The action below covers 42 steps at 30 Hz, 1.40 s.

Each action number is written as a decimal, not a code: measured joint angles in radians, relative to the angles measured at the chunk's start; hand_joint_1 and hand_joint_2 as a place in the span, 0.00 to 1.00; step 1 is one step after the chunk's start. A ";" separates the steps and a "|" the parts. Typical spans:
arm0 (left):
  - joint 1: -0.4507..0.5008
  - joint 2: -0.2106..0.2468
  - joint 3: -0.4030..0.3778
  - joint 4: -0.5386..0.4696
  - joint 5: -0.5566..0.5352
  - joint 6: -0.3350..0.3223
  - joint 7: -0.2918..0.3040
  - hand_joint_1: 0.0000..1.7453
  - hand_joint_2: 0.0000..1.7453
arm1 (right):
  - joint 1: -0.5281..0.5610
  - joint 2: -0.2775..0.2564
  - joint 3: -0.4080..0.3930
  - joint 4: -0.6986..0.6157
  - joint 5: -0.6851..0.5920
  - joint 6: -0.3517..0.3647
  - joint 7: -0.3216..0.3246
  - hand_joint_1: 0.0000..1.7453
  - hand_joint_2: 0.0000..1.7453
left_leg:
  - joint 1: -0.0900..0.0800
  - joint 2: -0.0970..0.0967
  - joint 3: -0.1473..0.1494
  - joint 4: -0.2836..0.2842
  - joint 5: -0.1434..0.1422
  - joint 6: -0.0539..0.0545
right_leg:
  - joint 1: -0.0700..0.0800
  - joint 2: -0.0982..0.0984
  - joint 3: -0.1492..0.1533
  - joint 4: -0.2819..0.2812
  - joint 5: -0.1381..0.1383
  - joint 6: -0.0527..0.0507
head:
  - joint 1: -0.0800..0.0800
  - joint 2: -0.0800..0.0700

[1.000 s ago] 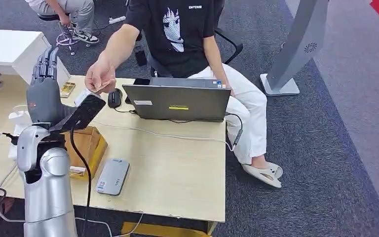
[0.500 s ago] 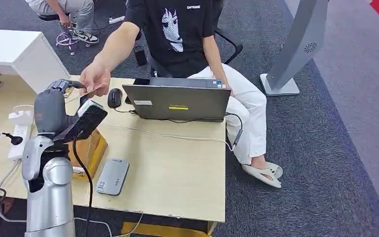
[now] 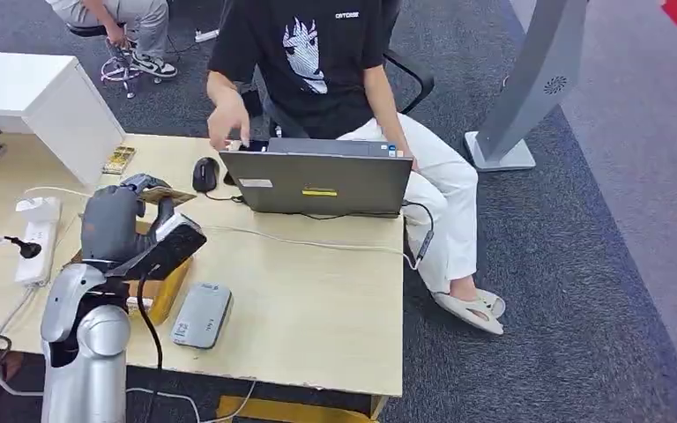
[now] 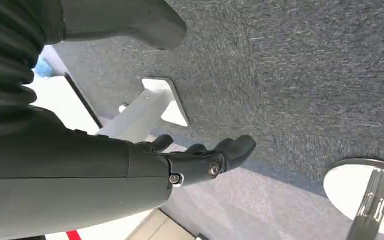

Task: Pass the card to the sensor for recognition and then transmit it.

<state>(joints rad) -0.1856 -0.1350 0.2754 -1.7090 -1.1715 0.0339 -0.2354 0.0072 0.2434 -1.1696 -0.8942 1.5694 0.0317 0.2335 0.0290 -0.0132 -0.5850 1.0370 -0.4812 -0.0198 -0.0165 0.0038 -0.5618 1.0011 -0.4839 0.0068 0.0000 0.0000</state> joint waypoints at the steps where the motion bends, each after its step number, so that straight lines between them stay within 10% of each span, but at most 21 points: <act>1: 0.007 0.001 -0.005 -0.005 0.001 0.000 0.000 1.00 1.00 | 0.000 0.000 0.000 0.000 0.000 0.000 0.000 0.00 1.00 | 0.000 0.000 0.000 0.000 0.000 0.000 | 0.000 0.000 0.000 0.000 0.000 0.000 | 0.000 0.000; 17: 0.256 0.144 -0.208 -0.129 0.067 -0.156 0.098 1.00 1.00 | 0.012 0.019 -0.006 -0.080 0.000 0.038 0.048 0.00 1.00 | 0.000 0.001 0.000 0.000 -0.001 0.001 | 0.000 0.000 -0.001 0.000 -0.001 0.000 | 0.000 0.000; 42: 0.391 0.222 -0.214 -0.060 -0.256 -0.083 0.181 1.00 1.00 | 0.013 0.023 -0.011 -0.108 0.000 0.052 0.027 0.00 1.00 | 0.000 0.001 0.000 0.000 -0.001 0.001 | 0.000 0.000 -0.001 0.000 -0.001 0.000 | 0.000 0.000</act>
<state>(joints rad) 0.2050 0.0870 0.0614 -1.7686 -1.4274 -0.0493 -0.0546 0.0207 0.2663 -1.1807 -1.0018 1.5694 0.0839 0.2605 0.0290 -0.0125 -0.5854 1.0366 -0.4821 -0.0188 -0.0165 0.0039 -0.5623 1.0011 -0.4849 0.0071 0.0004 0.0000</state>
